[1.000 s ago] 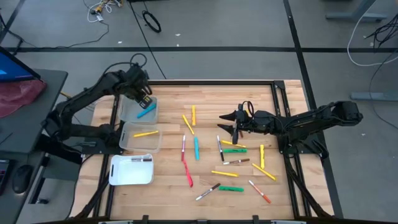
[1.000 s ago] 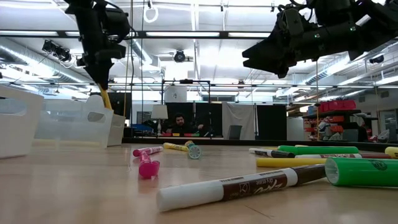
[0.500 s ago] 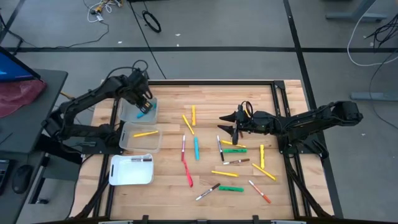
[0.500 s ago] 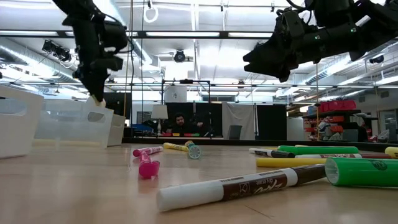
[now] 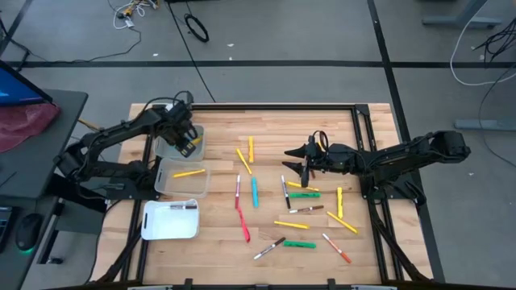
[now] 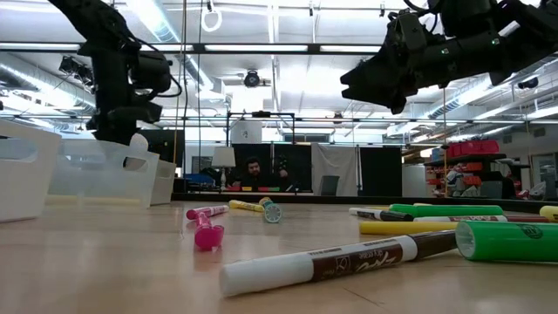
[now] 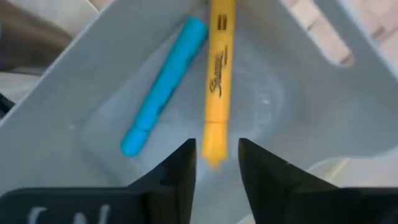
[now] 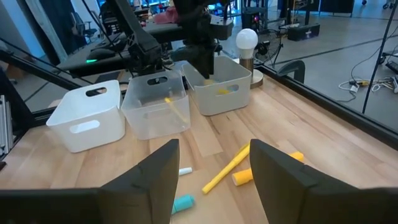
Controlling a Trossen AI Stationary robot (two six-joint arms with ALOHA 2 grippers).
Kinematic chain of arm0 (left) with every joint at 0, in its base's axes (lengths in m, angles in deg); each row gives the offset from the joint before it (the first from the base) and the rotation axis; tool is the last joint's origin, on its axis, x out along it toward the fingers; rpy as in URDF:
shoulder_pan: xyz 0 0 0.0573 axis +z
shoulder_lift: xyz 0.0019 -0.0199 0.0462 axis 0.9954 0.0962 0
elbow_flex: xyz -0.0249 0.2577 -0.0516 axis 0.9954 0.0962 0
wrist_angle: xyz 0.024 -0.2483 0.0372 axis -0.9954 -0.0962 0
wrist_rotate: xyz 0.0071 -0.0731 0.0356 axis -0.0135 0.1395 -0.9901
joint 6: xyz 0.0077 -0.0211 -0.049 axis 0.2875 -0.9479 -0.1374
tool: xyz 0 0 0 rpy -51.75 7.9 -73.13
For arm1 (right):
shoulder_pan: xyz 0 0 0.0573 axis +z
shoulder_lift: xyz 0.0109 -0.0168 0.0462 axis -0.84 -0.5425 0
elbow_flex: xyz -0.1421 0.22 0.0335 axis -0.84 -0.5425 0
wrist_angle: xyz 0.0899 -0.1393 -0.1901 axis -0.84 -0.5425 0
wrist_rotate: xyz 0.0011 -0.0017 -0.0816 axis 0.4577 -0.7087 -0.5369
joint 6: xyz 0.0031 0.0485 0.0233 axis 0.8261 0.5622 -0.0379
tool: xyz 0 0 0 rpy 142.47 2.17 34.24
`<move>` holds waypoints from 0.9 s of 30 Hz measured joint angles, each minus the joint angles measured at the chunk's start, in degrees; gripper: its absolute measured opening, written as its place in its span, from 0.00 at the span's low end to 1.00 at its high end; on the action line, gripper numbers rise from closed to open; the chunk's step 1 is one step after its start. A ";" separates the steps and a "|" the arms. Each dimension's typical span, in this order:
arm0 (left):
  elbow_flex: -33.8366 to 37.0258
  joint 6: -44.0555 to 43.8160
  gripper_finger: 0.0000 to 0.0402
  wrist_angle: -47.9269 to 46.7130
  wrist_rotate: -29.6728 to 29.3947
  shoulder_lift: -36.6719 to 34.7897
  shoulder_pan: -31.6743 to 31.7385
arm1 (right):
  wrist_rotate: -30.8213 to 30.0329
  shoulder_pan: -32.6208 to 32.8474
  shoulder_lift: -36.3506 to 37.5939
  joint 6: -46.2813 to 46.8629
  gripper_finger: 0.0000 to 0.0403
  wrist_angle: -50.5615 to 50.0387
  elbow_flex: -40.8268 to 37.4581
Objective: Pick & Place Markers
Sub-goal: Put the yellow pen into the transparent bin
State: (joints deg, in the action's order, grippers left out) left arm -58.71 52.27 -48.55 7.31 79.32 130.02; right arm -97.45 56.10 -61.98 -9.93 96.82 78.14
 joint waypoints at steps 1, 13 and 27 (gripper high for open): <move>-0.01 0.02 0.35 0.52 -0.58 -0.02 0.00 | 0.00 0.00 0.00 0.00 0.49 0.07 0.00; -2.65 -0.36 0.50 1.02 -9.09 -3.41 -0.74 | -0.15 -0.01 0.00 1.70 0.49 0.39 -0.02; 6.51 0.66 0.45 35.63 9.60 -18.97 -14.16 | 2.04 1.29 0.00 0.61 0.49 -15.23 -0.01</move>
State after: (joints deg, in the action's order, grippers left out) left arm -52.21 52.94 -12.93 16.91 60.35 115.87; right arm -95.41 57.40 -61.98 -9.32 81.59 78.13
